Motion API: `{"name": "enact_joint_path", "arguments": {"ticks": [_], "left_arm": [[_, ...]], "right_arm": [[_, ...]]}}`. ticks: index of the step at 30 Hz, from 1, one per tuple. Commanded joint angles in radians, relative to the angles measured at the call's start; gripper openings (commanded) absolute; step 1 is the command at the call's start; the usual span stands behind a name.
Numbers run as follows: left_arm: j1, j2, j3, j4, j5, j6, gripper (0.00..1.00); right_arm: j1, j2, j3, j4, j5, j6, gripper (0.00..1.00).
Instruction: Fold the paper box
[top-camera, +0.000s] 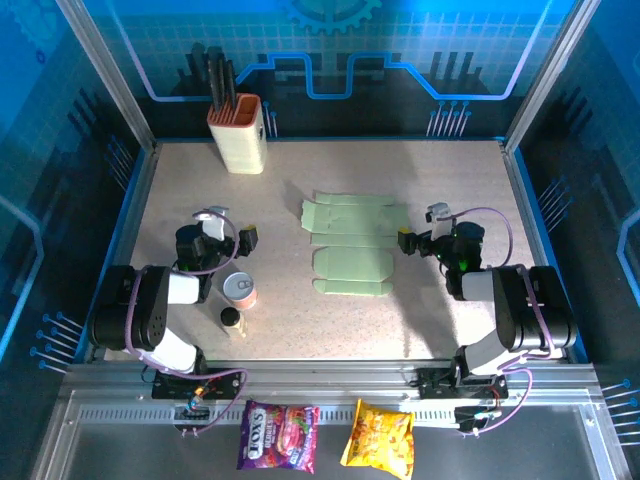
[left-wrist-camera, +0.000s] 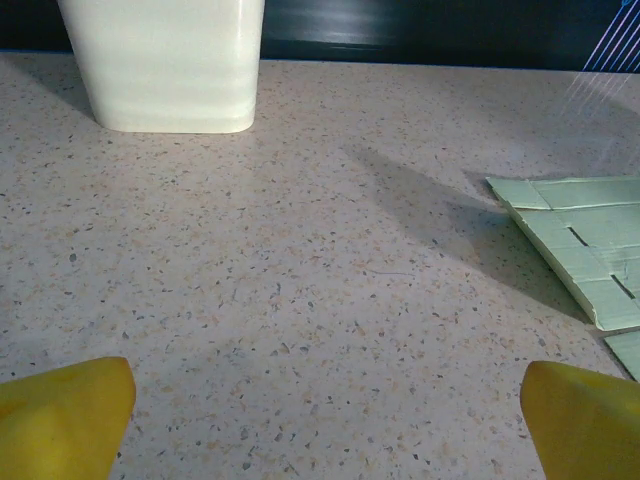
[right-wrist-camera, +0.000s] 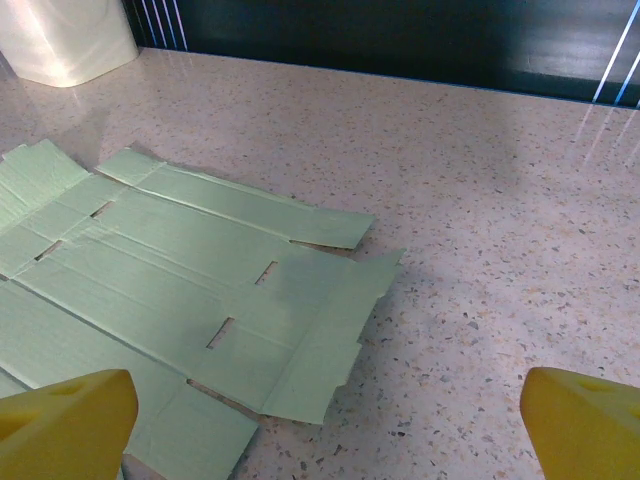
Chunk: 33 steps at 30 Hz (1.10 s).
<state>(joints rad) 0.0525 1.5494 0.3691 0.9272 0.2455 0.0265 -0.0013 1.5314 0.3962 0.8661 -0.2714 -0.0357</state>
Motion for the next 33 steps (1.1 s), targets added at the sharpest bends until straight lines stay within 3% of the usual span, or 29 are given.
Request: {"name": "enact_joint_path", "arguments": {"ticks": [1, 19, 24, 33], "left_arm": [[0.009, 0.003, -0.012, 0.044, 0.032, 0.015, 1.00], [0.010, 0.002, -0.012, 0.045, 0.033, 0.013, 1.00], [0.010, 0.004, -0.003, 0.028, -0.032, -0.007, 1.00], [0.010, 0.005, -0.003, 0.030, -0.034, -0.007, 1.00]], "right_arm": [[-0.010, 0.001, -0.007, 0.038, -0.020, -0.017, 0.99], [-0.010, 0.001, -0.007, 0.040, -0.020, -0.017, 0.99], [-0.010, 0.001, -0.008, 0.039, -0.019, -0.016, 0.99], [-0.010, 0.001, -0.008, 0.039, -0.020, -0.018, 0.99]]}}
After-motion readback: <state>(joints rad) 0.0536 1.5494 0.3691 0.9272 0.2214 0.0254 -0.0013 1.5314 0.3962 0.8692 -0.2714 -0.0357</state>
